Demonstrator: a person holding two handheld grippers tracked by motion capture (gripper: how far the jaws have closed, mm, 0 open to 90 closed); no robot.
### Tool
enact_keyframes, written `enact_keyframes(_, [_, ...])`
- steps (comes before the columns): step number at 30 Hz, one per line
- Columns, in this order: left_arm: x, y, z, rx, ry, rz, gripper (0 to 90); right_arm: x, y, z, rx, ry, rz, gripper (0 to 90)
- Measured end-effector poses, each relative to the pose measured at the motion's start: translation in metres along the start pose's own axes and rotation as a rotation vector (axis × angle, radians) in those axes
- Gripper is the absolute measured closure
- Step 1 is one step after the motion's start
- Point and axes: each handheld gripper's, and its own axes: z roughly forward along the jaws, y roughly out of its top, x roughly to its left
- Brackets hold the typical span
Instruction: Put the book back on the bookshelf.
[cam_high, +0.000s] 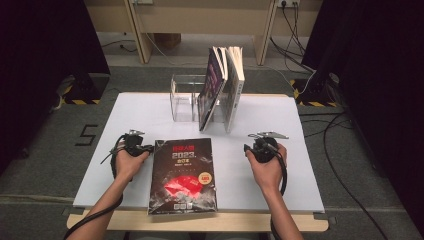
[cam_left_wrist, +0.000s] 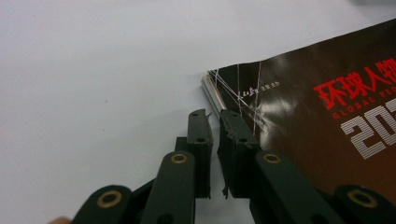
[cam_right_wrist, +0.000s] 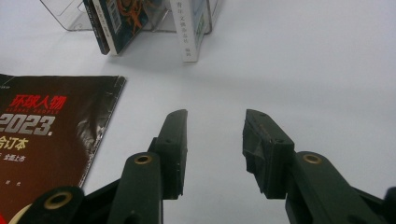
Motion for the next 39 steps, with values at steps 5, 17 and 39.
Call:
enact_keyframes(5, [-0.003,0.000,0.002,0.001,-0.040,0.000,88.8,-0.002,0.000,0.002,0.004,0.001,-0.005,60.1])
enact_keyframes(17, [-0.030,-0.005,-0.002,0.034,-0.041,-0.001,88.1,-0.002,-0.002,0.003,0.019,0.012,0.016,60.0])
enact_keyframes(39, [-0.072,-0.032,-0.025,0.100,-0.097,0.019,88.7,0.008,-0.007,0.024,0.113,0.073,0.026,59.7])
